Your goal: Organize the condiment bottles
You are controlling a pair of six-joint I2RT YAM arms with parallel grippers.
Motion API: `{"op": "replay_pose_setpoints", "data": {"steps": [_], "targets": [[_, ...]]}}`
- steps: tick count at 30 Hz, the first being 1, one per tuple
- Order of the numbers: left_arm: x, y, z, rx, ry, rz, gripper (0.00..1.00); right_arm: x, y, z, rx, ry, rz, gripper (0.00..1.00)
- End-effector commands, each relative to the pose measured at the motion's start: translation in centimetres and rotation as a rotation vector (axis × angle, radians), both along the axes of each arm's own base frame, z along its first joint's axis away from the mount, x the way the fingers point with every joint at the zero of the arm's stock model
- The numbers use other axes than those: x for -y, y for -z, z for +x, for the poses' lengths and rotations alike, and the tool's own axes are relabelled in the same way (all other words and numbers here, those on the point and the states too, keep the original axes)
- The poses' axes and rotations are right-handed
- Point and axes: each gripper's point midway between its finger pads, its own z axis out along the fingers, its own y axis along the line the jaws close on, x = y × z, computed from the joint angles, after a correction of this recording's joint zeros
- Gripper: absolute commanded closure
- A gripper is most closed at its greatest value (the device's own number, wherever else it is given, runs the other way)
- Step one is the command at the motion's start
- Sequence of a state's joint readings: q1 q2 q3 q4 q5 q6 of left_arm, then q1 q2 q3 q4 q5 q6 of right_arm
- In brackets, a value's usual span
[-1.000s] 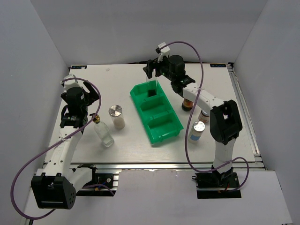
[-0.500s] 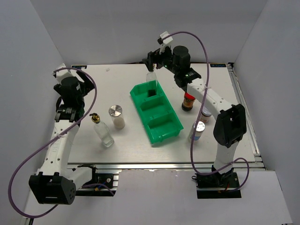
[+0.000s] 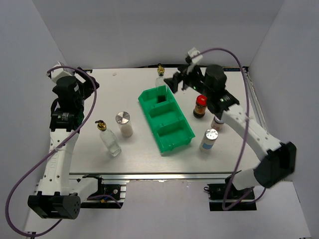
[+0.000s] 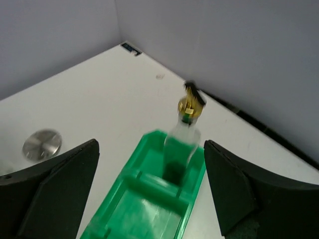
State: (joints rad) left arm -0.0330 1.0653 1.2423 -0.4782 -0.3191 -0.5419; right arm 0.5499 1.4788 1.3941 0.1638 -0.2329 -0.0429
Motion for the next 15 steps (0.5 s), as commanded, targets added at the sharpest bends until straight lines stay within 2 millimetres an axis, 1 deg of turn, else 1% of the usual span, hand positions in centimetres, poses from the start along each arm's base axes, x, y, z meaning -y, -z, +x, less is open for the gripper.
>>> {"op": "replay_pose_setpoints", "data": {"steps": [1, 2, 3, 4, 5, 6, 7, 8, 9, 10, 11, 12, 13, 14, 15], "targets": [[2.9, -2.7, -1.4, 0.047, 0.137, -0.063, 0.02, 2.7, 0.3, -3.8, 0.01, 0.015, 0.035, 0.11], [3.0, -2.5, -1.6, 0.034, 0.139, -0.065, 0.02, 3.8, -1.1, -5.6, 0.047, 0.015, 0.069, 0.11], [3.1, -1.5, -2.2, -0.004, 0.143, -0.069, 0.02, 4.2, 1.4, -6.4, 0.01, 0.016, 0.05, 0.11], [3.3, -1.2, -2.6, -0.014, 0.151, -0.07, 0.02, 4.5, 1.9, -7.3, -0.021, 0.012, 0.071, 0.11], [3.3, -0.5, -3.7, -0.029, 0.155, -0.071, 0.02, 5.3, 1.3, -8.6, -0.012, 0.01, 0.088, 0.11], [3.2, -0.3, -4.3, -0.036, 0.153, -0.066, 0.02, 5.5, 1.9, -9.3, -0.024, -0.002, 0.085, 0.11], [3.1, -0.2, -5.1, -0.039, 0.155, -0.059, 0.02, 5.6, 3.4, -9.9, -0.05, -0.009, 0.068, 0.11], [3.3, 0.0, -5.7, -0.046, 0.17, -0.054, 0.02, 6.1, 2.9, -10.8, -0.036, -0.015, 0.078, 0.11], [3.5, -0.1, -7.1, -0.047, 0.195, -0.039, 0.02, 6.3, 3.3, -11.2, -0.05, -0.013, 0.073, 0.1], [3.9, 0.0, -7.6, -0.054, 0.225, -0.03, 0.02, 6.5, 3.7, -11.6, -0.055, -0.014, 0.074, 0.11], [4.3, 0.1, -8.2, -0.061, 0.259, -0.023, 0.02, 6.8, 3.3, -12.2, -0.042, -0.017, 0.087, 0.11], [5.3, 0.5, -9.2, -0.084, 0.33, -0.013, 0.02, 6.9, 3.3, -12.5, -0.038, -0.025, 0.089, 0.11], [5.6, 0.9, -9.6, -0.101, 0.353, -0.005, 0.02, 6.9, 3.7, -12.7, -0.043, -0.031, 0.085, 0.11], [6.3, 1.4, -10.2, -0.118, 0.4, -0.009, 0.02, 7.0, 3.5, -13.0, -0.035, -0.037, 0.087, 0.11], [6.8, 2.1, -10.7, -0.139, 0.446, 0.006, 0.02, 6.9, 3.8, -13.2, -0.044, -0.047, 0.079, 0.11]]}}
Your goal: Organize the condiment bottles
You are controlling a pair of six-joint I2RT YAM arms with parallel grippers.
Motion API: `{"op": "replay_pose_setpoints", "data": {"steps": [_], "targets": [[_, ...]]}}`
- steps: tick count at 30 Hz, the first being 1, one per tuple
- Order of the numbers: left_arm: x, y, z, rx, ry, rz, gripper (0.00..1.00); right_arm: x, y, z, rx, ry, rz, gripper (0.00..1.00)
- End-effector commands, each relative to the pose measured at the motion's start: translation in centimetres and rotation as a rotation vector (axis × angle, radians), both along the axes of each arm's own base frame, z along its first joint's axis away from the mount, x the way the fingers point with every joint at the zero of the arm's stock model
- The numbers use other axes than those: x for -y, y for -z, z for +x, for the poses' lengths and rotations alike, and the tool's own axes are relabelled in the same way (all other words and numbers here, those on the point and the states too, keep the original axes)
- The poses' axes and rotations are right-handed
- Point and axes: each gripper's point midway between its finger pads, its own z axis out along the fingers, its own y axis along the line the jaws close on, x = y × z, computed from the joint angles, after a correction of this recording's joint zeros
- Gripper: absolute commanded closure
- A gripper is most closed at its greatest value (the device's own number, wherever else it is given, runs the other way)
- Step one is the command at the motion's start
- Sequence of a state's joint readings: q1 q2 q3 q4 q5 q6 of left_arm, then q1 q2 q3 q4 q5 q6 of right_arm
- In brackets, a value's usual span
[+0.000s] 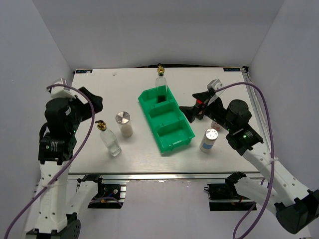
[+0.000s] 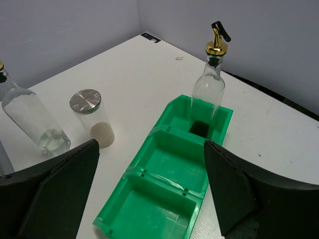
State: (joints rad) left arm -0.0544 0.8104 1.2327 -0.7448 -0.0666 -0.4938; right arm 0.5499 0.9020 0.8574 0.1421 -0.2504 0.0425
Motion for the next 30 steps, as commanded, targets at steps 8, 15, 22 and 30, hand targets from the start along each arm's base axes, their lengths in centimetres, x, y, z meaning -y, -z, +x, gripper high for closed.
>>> {"op": "replay_pose_setpoints", "data": {"steps": [8, 15, 22, 30], "targets": [[2.6, 6.2, -4.1, -0.184, 0.243, 0.09, 0.02, 0.0, 0.8, -0.3, -0.03, -0.019, -0.037, 0.1], [2.0, 6.5, -5.0, -0.151, 0.216, 0.112, 0.02, 0.0, 1.3, -0.4, -0.036, -0.026, -0.064, 0.1], [1.8, 8.4, -4.9, -0.181, 0.208, 0.119, 0.02, 0.0, 1.4, -0.3, -0.027, -0.027, -0.077, 0.11], [1.1, 9.2, -4.2, -0.175, 0.171, 0.143, 0.02, -0.3, 2.1, -0.5, -0.032, -0.055, -0.103, 0.11]]}}
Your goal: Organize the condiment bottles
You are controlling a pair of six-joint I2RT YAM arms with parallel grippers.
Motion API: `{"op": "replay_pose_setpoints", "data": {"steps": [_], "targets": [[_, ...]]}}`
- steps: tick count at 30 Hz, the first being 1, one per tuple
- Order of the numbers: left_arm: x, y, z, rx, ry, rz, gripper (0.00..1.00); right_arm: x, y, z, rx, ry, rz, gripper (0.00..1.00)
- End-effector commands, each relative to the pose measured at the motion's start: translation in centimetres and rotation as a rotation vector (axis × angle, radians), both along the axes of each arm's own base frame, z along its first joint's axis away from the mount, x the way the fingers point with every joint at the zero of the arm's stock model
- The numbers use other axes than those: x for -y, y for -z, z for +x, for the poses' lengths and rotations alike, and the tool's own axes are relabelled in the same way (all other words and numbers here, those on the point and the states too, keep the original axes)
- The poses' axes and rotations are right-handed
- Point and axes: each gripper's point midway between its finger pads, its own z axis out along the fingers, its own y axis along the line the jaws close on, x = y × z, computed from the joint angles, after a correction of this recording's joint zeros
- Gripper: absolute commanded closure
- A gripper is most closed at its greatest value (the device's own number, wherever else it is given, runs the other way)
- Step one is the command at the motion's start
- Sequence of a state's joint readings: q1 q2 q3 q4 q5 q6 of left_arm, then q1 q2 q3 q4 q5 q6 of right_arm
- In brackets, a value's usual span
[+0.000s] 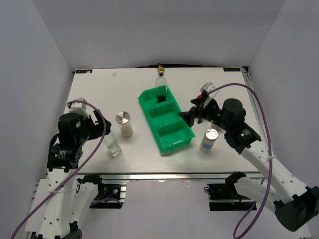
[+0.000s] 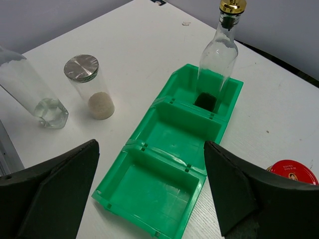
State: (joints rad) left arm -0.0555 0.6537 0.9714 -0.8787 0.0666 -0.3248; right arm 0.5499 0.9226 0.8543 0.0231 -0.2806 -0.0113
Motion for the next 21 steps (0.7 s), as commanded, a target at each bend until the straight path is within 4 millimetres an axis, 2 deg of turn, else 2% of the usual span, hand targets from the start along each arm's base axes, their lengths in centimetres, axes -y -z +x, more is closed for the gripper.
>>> {"op": "replay_pose_setpoints", "data": {"steps": [1, 2, 7, 12, 17, 21], "targets": [[-0.3, -1.6, 0.6, 0.069, -0.006, 0.017, 0.02, -0.1, -1.6, -0.1, 0.049, -0.023, 0.003, 0.11], [-0.1, -1.8, 0.7, 0.086, 0.004, 0.013, 0.02, -0.1, -1.6, -0.1, 0.052, -0.025, 0.003, 0.11], [0.1, -0.4, 1.0, 0.038, 0.009, 0.011, 0.02, 0.0, -1.7, -0.3, 0.068, -0.026, 0.0, 0.11], [0.6, 0.1, 1.2, 0.044, 0.029, -0.01, 0.03, 0.1, -1.7, -0.4, 0.079, -0.029, -0.002, 0.11], [1.1, 1.5, 1.6, 0.017, 0.049, -0.023, 0.11, 0.0, -1.6, -0.5, 0.085, -0.036, -0.009, 0.1], [1.0, 1.2, 1.7, 0.031, 0.048, -0.022, 0.2, -0.1, -1.4, -0.4, 0.087, -0.042, -0.018, 0.11]]}}
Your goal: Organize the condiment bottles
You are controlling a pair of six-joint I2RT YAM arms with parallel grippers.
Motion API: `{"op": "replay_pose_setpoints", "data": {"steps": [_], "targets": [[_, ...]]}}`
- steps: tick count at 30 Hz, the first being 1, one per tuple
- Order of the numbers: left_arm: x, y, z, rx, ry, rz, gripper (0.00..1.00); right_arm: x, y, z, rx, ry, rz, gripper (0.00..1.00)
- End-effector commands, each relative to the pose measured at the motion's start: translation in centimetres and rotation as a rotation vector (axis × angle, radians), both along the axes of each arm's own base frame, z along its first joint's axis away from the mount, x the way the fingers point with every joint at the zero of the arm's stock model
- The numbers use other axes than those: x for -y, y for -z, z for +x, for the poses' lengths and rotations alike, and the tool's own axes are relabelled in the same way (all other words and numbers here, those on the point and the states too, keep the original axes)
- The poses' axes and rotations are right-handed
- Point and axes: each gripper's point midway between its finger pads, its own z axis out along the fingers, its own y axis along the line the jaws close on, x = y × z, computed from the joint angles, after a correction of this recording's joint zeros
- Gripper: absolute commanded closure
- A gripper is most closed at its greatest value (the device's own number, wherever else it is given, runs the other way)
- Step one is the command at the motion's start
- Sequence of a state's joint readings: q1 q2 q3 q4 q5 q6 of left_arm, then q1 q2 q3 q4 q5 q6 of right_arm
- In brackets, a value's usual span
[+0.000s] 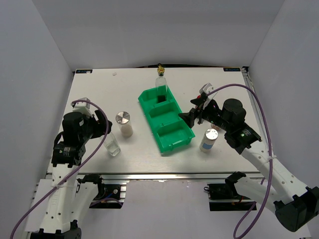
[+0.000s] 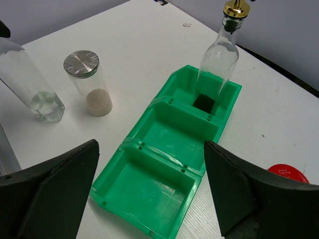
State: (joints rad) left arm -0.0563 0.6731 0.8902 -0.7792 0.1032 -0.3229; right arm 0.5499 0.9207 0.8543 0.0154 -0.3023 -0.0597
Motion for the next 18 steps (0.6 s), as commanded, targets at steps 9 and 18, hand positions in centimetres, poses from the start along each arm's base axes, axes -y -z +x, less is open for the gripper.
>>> {"op": "replay_pose_setpoints", "data": {"steps": [9, 18], "targets": [[-0.8, 1.2, 0.6, -0.04, -0.066, 0.074, 0.4, 0.1, -1.3, 0.0, 0.057, -0.013, -0.001, 0.1], [-1.8, 2.7, 0.9, -0.092, -0.135, 0.125, 0.66, 0.2, -1.1, 0.1, 0.059, -0.004, -0.007, 0.11]]}}
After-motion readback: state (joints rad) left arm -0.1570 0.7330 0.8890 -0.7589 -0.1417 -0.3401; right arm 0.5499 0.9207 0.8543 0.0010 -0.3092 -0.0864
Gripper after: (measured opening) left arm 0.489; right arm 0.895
